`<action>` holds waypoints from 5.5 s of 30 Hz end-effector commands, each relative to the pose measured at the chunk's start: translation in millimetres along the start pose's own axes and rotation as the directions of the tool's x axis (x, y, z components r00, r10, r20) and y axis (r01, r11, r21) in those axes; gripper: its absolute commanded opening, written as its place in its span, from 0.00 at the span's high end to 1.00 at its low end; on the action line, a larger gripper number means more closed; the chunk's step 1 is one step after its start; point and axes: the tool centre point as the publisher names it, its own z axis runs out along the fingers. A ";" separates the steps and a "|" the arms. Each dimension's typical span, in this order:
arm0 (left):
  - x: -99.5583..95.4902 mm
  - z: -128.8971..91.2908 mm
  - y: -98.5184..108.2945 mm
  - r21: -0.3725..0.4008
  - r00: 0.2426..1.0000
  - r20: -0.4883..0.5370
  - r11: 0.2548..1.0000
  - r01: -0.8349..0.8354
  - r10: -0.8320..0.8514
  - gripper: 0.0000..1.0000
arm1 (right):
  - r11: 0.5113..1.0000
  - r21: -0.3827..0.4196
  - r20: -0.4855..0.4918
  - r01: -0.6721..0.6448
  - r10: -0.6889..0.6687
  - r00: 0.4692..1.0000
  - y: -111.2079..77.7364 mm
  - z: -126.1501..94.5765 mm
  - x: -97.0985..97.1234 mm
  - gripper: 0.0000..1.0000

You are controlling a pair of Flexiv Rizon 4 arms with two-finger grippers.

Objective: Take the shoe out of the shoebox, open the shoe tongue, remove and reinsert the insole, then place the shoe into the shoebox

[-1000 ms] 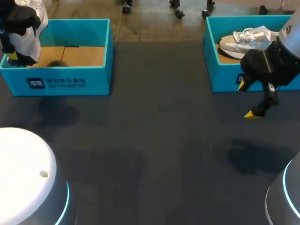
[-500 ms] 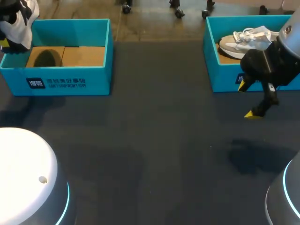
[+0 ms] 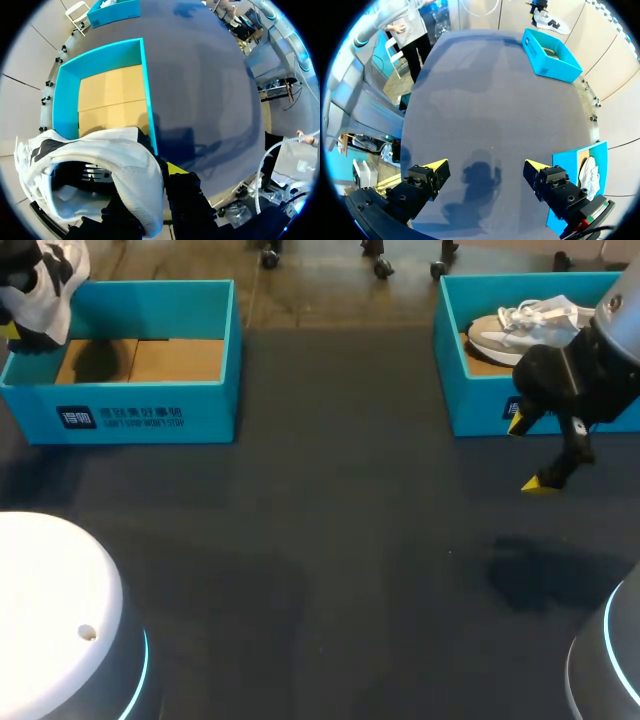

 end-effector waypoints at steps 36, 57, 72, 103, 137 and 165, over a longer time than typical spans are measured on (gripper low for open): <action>-35.5 -26.9 40.6 -0.213 0.353 -0.191 0.313 -0.926 0.916 1.00 | 1.000 0.004 -0.002 -0.001 0.001 1.000 1.2 1.5 -1.7 0.00; -42.6 -31.3 55.1 -0.273 0.094 -0.321 0.003 -0.962 0.942 1.00 | 1.000 0.004 -0.002 -0.001 0.001 1.000 1.2 1.5 -1.7 0.00; -47.3 -15.6 44.1 -0.231 0.118 -0.290 0.050 -0.972 0.950 1.00 | 1.000 0.004 -0.002 -0.001 0.001 1.000 1.2 1.5 -1.7 0.00; -115.8 45.8 40.6 -0.171 0.092 -0.299 0.041 -0.984 0.950 1.00 | 1.000 0.004 -0.002 -0.001 0.001 1.000 1.2 1.5 -1.7 0.00; -104.6 117.6 40.3 -0.138 0.041 -0.300 -0.001 -0.990 0.953 1.00 | 1.000 0.004 -0.002 -0.001 0.001 1.000 1.2 1.5 -1.7 0.00; -90.1 175.0 37.0 -0.037 0.017 -0.346 0.005 -0.999 0.938 1.00 | 1.000 0.004 -0.002 -0.001 0.001 1.000 1.2 1.5 -1.7 0.00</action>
